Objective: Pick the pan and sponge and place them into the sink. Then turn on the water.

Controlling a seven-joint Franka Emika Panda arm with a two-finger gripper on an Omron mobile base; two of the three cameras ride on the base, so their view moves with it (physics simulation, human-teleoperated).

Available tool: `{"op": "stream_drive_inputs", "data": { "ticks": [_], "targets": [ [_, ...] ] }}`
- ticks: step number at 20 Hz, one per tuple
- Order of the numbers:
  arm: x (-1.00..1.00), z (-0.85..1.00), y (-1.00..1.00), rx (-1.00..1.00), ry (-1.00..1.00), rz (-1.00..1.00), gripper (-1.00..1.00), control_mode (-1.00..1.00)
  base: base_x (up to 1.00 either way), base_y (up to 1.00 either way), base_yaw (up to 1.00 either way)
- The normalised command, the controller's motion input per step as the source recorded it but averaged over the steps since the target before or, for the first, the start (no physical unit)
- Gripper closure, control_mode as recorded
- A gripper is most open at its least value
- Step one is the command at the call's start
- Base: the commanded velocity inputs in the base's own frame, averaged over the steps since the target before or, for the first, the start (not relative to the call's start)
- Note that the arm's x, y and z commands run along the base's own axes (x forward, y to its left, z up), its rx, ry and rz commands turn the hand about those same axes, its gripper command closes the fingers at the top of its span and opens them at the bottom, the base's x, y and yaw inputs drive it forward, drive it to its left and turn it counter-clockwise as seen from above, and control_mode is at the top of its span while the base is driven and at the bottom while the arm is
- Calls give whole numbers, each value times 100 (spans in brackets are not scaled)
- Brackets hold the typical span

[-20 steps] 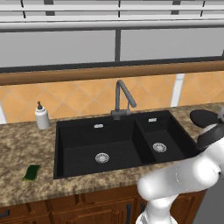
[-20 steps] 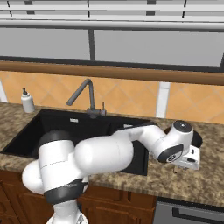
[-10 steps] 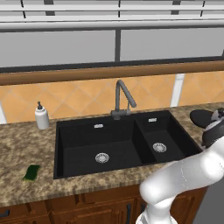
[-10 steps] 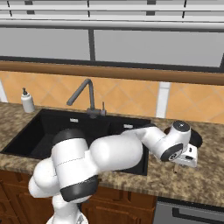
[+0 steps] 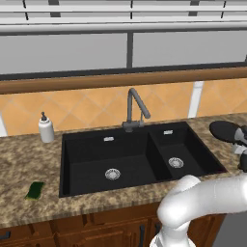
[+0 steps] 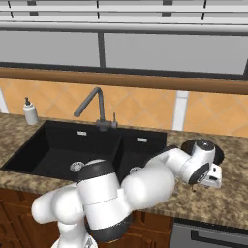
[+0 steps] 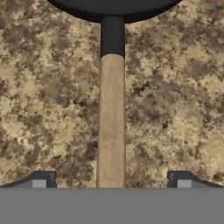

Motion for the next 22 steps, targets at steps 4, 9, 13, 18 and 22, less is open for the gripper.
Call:
{"op": "stream_drive_inputs", "data": {
  "ticks": [4, 9, 13, 18, 22],
  "targets": [
    [10, -33, -3, 0, 3, 0, -100, -100, 0, 0, 0],
    [3, -37, 0, 0, 1, 0, -100, -100, 0, 0, 0],
    [0, -42, 0, 0, 1, 0, -100, -100, 0, 0, 0],
    [0, -52, 11, -5, 4, 0, 100, -100, 0, 0, 0],
    [3, -63, 43, -9, 0, -3, 100, -100, 0, 0, 0]
  ]
}}
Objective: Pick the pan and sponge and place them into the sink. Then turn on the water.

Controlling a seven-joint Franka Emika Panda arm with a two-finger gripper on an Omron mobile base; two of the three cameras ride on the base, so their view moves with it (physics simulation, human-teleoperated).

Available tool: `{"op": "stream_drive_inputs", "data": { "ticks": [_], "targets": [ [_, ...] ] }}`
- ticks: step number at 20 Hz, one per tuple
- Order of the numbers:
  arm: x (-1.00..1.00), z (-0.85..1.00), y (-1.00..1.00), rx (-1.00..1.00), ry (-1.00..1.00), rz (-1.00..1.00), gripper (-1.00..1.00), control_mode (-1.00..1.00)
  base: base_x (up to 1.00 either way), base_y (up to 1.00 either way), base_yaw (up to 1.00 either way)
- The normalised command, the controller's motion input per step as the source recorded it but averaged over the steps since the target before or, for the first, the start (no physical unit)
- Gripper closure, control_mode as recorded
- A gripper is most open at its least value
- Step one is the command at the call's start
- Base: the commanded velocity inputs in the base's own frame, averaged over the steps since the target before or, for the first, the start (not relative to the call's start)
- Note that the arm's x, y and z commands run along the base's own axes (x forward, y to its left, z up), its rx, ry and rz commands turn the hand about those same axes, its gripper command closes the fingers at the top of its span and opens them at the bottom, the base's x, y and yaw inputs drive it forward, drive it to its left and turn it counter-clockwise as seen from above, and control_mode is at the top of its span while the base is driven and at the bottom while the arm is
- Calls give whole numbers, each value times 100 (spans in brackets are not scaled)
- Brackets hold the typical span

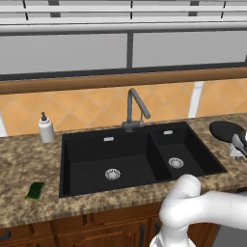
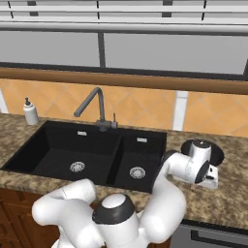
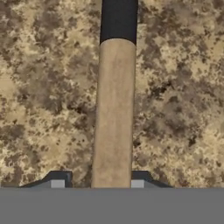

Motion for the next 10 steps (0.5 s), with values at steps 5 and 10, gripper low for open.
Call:
{"op": "stream_drive_inputs", "data": {
  "ticks": [5, 10],
  "targets": [
    [1, -58, 42, -5, -2, -6, 100, -100, 0, 0, 0],
    [-2, -19, 28, 0, -20, -12, 100, -100, 0, 0, 0]
  ]
}}
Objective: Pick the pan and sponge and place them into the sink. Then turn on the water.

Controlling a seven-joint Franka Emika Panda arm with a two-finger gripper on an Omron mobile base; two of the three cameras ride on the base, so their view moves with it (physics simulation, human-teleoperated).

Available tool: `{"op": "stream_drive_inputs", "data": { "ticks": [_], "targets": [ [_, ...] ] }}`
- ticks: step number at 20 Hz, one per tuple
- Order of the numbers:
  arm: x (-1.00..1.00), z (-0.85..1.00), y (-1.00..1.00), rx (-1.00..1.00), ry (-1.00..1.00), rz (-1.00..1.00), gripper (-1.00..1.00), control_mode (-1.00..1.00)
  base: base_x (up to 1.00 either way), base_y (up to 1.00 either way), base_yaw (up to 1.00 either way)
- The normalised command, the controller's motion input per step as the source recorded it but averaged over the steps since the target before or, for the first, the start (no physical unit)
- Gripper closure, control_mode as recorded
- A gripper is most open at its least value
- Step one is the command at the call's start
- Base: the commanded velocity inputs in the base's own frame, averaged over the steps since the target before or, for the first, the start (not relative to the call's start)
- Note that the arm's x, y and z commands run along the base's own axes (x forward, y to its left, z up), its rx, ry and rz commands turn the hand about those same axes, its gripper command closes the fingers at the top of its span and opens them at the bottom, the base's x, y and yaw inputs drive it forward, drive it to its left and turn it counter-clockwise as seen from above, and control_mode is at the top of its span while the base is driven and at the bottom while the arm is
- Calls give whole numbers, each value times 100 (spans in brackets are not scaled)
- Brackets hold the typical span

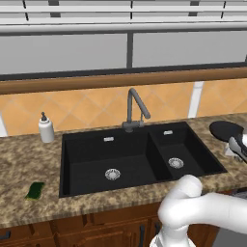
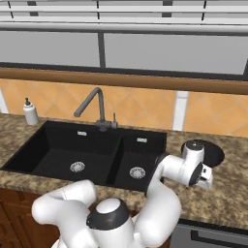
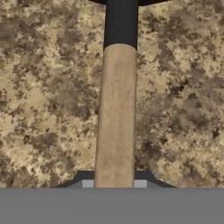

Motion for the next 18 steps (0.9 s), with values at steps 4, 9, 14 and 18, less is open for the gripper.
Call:
{"op": "stream_drive_inputs", "data": {
  "ticks": [4, 9, 14, 18],
  "targets": [
    [-4, 15, 16, 0, -30, -16, 100, -100, 0, 0, 0],
    [-2, 47, 33, 0, -26, -19, 100, -100, 0, 0, 0],
    [-17, 56, 26, 0, -17, -22, 100, -100, 0, 0, 0],
    [-36, 63, 30, 0, -16, -14, 100, -100, 0, 0, 0]
  ]
}}
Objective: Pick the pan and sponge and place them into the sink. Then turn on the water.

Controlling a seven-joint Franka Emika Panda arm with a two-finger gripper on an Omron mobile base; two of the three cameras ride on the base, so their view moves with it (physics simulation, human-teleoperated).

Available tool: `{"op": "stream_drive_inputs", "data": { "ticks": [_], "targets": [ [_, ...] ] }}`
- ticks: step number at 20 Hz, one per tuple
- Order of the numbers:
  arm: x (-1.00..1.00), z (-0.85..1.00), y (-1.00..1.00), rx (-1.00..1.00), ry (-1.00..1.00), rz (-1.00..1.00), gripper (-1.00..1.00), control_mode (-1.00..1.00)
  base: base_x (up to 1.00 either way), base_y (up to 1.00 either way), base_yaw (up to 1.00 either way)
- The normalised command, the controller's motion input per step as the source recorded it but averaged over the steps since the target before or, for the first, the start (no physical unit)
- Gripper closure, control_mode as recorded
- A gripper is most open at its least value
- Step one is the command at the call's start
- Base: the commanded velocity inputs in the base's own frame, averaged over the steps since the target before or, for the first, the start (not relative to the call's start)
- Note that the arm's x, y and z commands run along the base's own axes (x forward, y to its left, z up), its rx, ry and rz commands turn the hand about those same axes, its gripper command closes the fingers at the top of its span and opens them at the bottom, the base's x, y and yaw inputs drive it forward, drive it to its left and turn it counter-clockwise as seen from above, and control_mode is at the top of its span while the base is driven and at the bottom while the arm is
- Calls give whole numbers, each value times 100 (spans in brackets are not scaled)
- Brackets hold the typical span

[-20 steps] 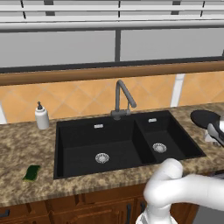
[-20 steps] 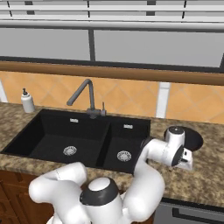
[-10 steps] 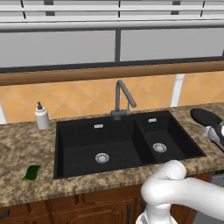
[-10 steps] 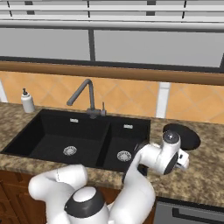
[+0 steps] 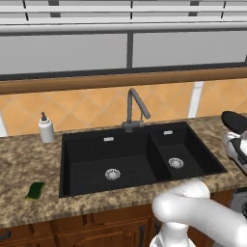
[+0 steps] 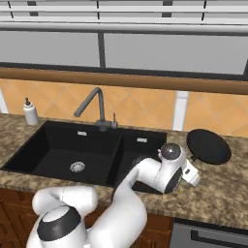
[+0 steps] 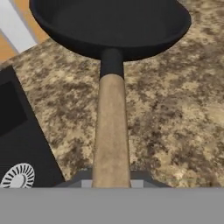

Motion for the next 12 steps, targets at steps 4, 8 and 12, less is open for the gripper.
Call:
{"op": "stream_drive_inputs", "data": {
  "ticks": [4, 8, 12],
  "targets": [
    [-69, 66, 60, 0, -19, -19, 100, -100, 0, 0, 0],
    [-62, 59, 94, 0, -13, -25, 100, -100, 0, 0, 0],
    [-55, 53, 100, -2, -5, -21, 100, -100, 0, 0, 0]
  ]
}}
